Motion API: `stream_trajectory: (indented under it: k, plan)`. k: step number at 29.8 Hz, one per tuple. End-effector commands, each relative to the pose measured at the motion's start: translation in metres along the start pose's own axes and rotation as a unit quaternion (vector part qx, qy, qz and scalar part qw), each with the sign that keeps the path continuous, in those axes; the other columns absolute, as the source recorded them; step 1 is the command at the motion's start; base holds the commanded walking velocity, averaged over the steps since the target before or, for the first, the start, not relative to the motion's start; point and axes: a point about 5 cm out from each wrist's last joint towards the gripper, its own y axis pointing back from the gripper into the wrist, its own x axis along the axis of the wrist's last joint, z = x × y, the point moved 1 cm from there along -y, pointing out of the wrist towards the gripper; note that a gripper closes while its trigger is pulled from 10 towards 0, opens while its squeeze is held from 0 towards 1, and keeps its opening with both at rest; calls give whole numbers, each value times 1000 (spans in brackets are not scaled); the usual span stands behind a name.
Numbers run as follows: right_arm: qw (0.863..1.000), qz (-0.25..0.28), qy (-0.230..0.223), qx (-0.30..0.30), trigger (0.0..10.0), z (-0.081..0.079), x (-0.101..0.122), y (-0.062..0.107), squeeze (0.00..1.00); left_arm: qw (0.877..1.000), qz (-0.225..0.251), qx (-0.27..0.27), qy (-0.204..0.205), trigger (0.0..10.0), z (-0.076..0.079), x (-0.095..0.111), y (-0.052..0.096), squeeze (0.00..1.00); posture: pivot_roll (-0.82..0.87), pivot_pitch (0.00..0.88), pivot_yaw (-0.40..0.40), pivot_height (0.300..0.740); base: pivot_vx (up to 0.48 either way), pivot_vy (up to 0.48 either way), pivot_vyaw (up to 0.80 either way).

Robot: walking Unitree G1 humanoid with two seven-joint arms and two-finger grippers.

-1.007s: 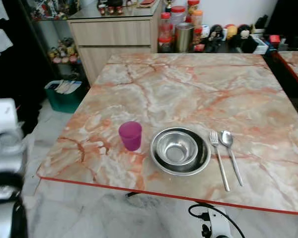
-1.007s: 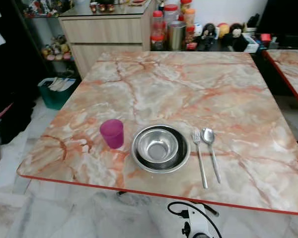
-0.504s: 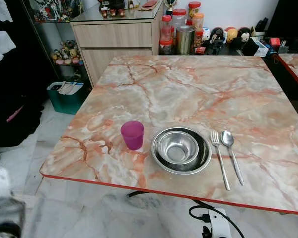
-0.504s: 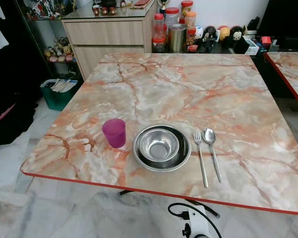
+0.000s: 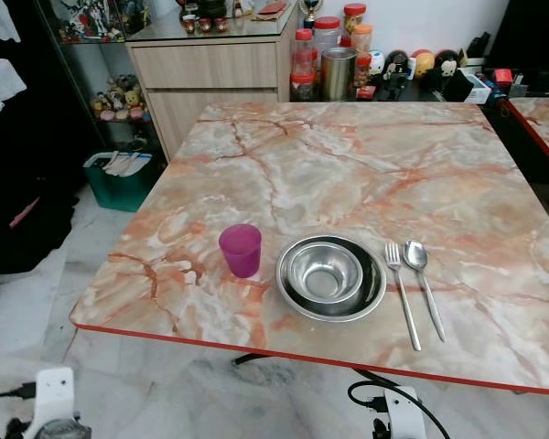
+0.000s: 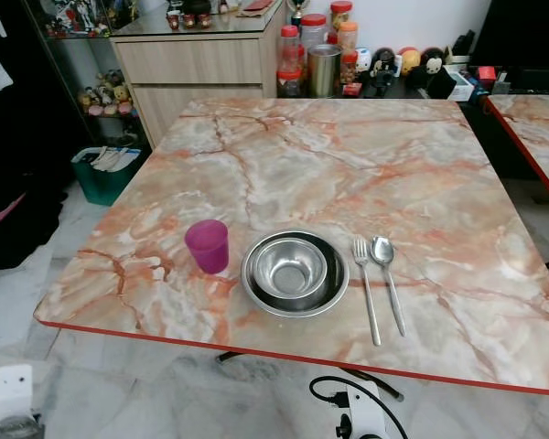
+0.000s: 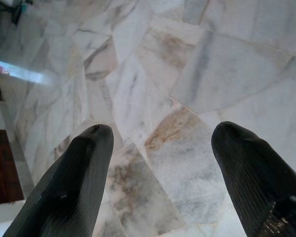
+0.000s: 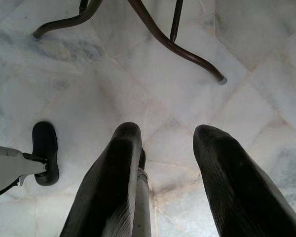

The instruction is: Setting the table

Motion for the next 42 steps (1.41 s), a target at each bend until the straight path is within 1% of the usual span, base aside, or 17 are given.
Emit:
stream_trajectory:
  k: [1,2,3,4,5,7,8,11,17,22,27,37,40,42]
  plan:
    - [1000,2,-3,5,10000,-4,0,0,0,996,-10,-91,-1,10000,24,-9,8,0,-3,0,84,740,0,0,0]
    - [1000,3,-5,5,10000,-4,0,0,0,991,-12,-133,1,10000,37,-11,13,0,-1,0,83,740,0,0,0]
    - [1000,4,-8,5,10000,-4,1,0,0,984,-8,-180,-1,10000,51,-11,20,0,1,0,81,740,0,0,0]
    - [1000,6,-9,5,10000,-4,2,0,0,979,-5,-205,-4,10000,59,-11,24,0,0,0,81,740,0,0,0]
    - [1000,6,-9,5,10000,-4,2,0,0,979,-5,-205,-4,10000,59,-11,24,0,0,0,81,740,0,0,0]
    - [1000,7,-11,6,10000,-4,3,0,0,969,-2,-248,-2,10000,74,-11,32,0,-1,0,80,740,0,0,0]
    - [1000,8,-11,6,10000,-4,3,0,0,965,-3,-262,-5,10000,80,-12,36,0,-1,0,80,740,0,0,0]
    - [1000,8,-12,5,10000,-4,4,0,0,960,-1,-281,-17,10000,90,-13,42,0,-3,0,80,740,0,0,0]
    - [1000,9,-11,7,10000,-3,6,-1,0,956,0,-293,-15,10000,94,-11,45,0,-1,0,79,740,0,0,0]
    - [1000,14,3,16,10000,-4,8,-1,0,957,-3,-290,-16,10000,94,-15,45,0,0,0,76,740,0,0,106]
    - [1000,13,1,14,10000,-4,8,-1,0,958,-11,-285,-17,10000,92,-23,45,0,0,0,77,740,0,0,800]
    - [1000,7,4,22,10000,-5,7,-1,0,959,-9,-281,-12,10000,90,-22,44,0,0,0,77,740,0,0,800]
    - [1000,5,4,24,10000,-5,7,-1,0,959,-4,-285,0,10000,92,-18,45,0,5,0,74,740,0,0,800]
    - [1000,5,4,26,10000,-5,7,-1,0,959,-4,-284,-1,10000,92,-18,45,0,5,0,75,740,0,0,800]
